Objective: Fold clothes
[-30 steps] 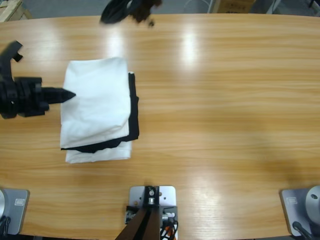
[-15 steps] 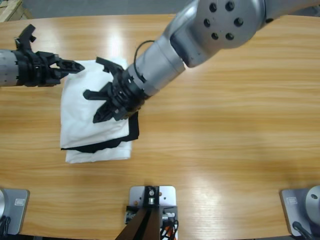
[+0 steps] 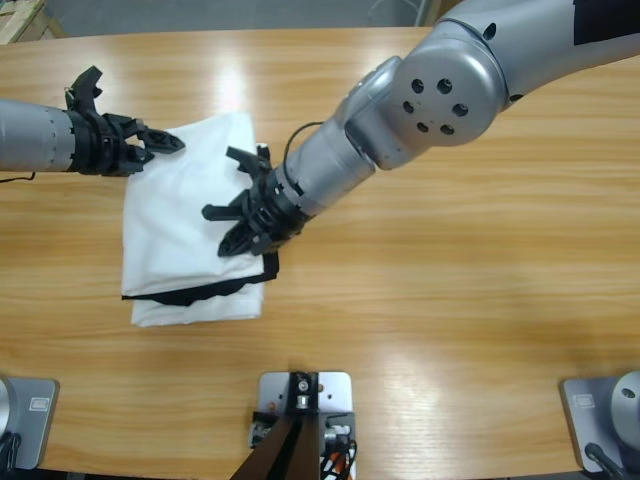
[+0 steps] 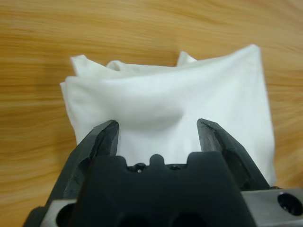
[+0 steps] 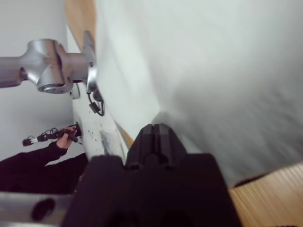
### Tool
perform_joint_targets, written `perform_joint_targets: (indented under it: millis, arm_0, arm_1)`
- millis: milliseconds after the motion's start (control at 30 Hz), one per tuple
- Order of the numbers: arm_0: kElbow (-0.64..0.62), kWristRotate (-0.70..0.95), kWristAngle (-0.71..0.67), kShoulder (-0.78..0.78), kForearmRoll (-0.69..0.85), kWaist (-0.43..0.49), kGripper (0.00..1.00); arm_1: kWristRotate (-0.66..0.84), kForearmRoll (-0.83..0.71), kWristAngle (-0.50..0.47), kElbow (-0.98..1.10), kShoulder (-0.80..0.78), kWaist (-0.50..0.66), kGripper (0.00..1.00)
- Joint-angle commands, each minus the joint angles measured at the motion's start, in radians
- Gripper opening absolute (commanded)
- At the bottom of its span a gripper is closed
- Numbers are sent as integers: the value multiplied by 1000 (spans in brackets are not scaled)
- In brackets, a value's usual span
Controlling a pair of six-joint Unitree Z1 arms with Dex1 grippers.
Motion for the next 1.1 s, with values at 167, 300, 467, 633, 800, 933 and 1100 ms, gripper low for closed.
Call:
perform_joint_targets:
  millis: [167,300,467,633,800,933,1100]
  arm_0:
    - [-64,-7,-37,135,-27,113,655]
    - [-78,-1,-56,117,-29,169,655]
    - [-79,5,-79,-49,11,222,655]
    - [-77,83,-116,-216,145,220,670]
    - [-166,310,-158,-233,348,57,953]
    - [-364,662,-151,-173,647,-90,982]
    - [-616,940,-91,-8,969,-152,982]
  arm_1:
    - [23,33,-45,106,14,9,0]
    - [22,31,-70,135,-23,9,0]
    - [10,5,-156,75,-106,13,429]
    - [-46,24,-303,-13,-322,17,1000]
    - [-99,339,-576,-31,-462,16,1000]
    - [-343,444,-830,122,-565,-15,1000]
    - [-377,520,-841,173,-642,-63,1000]
